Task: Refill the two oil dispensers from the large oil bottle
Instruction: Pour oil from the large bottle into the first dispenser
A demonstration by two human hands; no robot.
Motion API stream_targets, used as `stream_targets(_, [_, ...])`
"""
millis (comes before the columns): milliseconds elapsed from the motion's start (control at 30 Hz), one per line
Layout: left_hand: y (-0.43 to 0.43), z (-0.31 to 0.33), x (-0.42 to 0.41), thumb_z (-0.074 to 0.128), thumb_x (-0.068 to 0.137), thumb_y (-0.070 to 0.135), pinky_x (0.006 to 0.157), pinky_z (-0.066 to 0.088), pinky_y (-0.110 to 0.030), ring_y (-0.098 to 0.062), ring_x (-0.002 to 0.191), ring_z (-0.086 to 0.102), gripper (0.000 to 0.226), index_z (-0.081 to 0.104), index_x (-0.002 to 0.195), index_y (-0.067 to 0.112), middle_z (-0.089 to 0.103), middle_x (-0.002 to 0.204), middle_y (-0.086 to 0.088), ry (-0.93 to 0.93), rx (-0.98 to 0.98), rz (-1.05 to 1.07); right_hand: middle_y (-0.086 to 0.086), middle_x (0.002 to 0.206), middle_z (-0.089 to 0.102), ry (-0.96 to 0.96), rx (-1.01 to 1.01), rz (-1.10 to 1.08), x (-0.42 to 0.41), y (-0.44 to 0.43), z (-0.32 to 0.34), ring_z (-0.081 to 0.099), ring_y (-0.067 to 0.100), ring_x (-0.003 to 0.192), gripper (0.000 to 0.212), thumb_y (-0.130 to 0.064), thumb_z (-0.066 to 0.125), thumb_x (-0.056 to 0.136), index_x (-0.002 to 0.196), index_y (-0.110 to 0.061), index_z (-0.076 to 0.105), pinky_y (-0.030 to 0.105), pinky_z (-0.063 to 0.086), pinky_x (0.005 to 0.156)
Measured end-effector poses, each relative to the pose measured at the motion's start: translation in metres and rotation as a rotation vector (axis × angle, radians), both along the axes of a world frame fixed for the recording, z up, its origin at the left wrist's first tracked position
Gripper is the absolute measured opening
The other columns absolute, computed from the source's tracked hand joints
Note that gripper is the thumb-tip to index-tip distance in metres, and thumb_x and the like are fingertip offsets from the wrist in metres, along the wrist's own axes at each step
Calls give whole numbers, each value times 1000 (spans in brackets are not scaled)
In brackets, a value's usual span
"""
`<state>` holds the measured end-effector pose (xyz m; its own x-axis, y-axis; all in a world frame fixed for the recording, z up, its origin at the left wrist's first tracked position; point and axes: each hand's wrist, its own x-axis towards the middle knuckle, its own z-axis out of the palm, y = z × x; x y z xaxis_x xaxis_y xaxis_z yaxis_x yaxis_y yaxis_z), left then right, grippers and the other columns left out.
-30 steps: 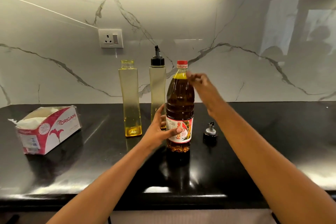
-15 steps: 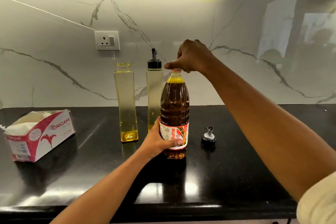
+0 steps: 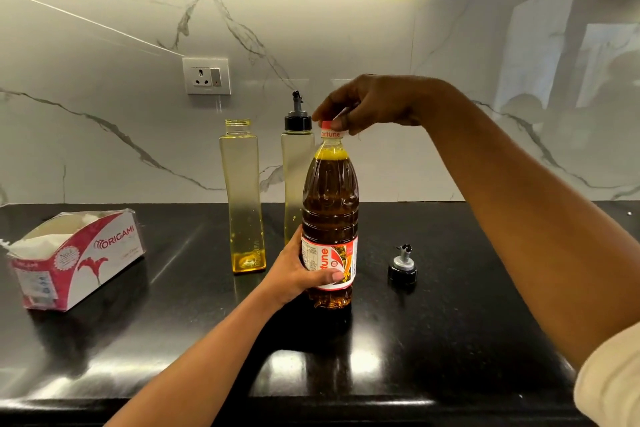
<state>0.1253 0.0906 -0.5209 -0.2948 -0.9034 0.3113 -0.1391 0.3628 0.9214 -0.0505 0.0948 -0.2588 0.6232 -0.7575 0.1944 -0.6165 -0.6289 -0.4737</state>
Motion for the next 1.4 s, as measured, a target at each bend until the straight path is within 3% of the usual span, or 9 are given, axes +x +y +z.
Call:
stream_targets(100, [-1, -1, 1, 88, 54, 39, 78, 54, -19, -9, 107, 66, 83, 43, 123, 43, 68, 114, 13, 3, 6, -3, -7, 100, 61, -43, -103, -128, 6, -1, 5, 57, 8, 89, 31, -37, 55, 90, 115, -19, 61, 19, 47, 65])
stream_targets(233, [0, -1, 0, 88, 51, 41, 83, 54, -23, -9, 107, 65, 86, 42, 124, 42, 67, 116, 11, 12, 20, 6, -3, 63, 63, 173, -416, -372, 25, -2, 8, 59, 7, 55, 56, -68, 55, 74, 72, -13, 65, 18, 41, 49])
stream_targets(367, [1, 0, 0, 88, 50, 41, 76, 54, -17, -6, 104, 66, 84, 44, 121, 43, 69, 111, 15, 16, 24, 4, 3, 63, 63, 291, -381, -353, 35, 3, 10, 58, 8, 49, 44, -51, 67, 77, 71, -8, 62, 16, 45, 46])
stream_targets(533, [2, 0, 1, 88, 51, 39, 76, 54, -18, -8, 106, 66, 83, 44, 121, 43, 69, 112, 13, 24, 20, -9, 11, 103, 67, 315, -162, -204, 29, 12, 23, 66, 19, 88, 25, -20, 64, 87, 108, -6, 64, 19, 52, 64])
stream_targets(667, [1, -1, 0, 88, 50, 40, 74, 53, -16, -6, 104, 66, 83, 44, 120, 44, 69, 110, 16, 33, 25, -10, 6, 114, 63, 291, -112, -76, 23, 17, 30, 61, 16, 100, 28, -5, 61, 87, 114, -13, 63, 20, 51, 76])
stream_targets(800, [0, -2, 0, 89, 51, 39, 75, 53, -16, -7, 105, 66, 82, 45, 120, 44, 69, 111, 15, 33, 21, -13, 4, 115, 62, 201, -93, -68, 11, 19, 38, 61, 13, 101, 27, -4, 62, 86, 110, -17, 63, 24, 52, 85])
stream_targets(1067, [3, -1, -1, 90, 41, 56, 79, 55, -19, -8, 104, 66, 93, 45, 121, 42, 68, 112, 12, 46, -4, 9, 2, 95, 65, 48, 28, -324, -48, 23, -25, 62, 9, 84, 21, -10, 67, 83, 103, -11, 64, 17, 50, 67])
stream_targets(1267, [5, -1, -2, 90, 37, 60, 92, 53, -34, -16, 109, 65, 109, 42, 130, 31, 65, 120, 1, 47, -25, 22, 5, 83, 72, 240, 188, -441, -78, 24, -154, 68, 15, 73, 17, -21, 75, 78, 90, -10, 70, 28, 57, 67])
stream_targets(1400, [5, -3, -2, 92, 43, 53, 88, 55, -30, -17, 107, 67, 95, 47, 125, 37, 69, 116, 2, 66, -49, 6, -2, 86, 72, 302, 183, -442, -80, 27, -202, 67, 13, 79, 22, -18, 79, 72, 91, -14, 69, 25, 54, 68])
